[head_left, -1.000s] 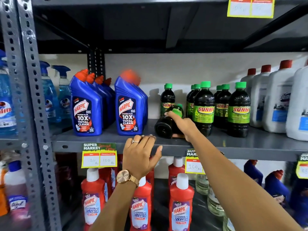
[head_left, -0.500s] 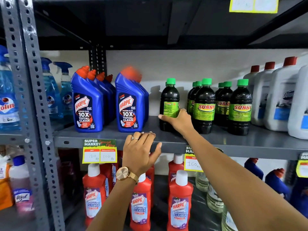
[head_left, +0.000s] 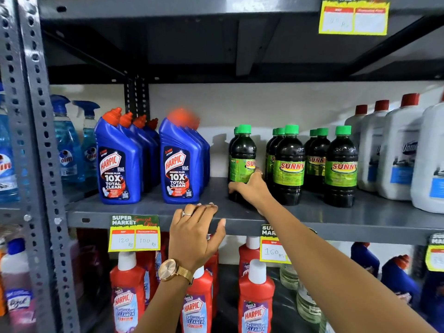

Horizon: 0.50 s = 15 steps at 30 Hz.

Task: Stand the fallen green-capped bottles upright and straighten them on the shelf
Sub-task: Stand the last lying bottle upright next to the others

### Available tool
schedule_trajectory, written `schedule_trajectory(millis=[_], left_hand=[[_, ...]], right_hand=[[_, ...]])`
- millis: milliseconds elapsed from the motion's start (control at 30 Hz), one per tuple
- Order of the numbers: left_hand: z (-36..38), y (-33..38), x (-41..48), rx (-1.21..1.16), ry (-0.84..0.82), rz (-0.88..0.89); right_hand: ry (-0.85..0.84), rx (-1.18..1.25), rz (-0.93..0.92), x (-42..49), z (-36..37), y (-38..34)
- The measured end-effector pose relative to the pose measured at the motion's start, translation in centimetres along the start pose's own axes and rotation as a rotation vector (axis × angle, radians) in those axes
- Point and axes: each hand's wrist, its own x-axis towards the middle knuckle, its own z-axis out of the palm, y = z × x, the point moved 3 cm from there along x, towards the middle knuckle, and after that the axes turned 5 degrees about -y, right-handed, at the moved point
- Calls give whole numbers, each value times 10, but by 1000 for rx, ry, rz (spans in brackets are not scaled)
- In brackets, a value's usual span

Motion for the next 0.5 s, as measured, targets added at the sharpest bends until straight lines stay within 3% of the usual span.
schedule_trajectory(millis=[100,233,400,500], left_hand=[[2,1,0,3,1,-1],[2,1,0,3,2,-5],[1,1,-1,-13,4,-25],[0,2,0,-21,3,-39]], right_hand=[[6,0,-30,-1,-2,3],[112,-237,-46,-2,-2,-2],[1,16,-9,0,-1,3],[19,-86,-67,-3,-2,1]])
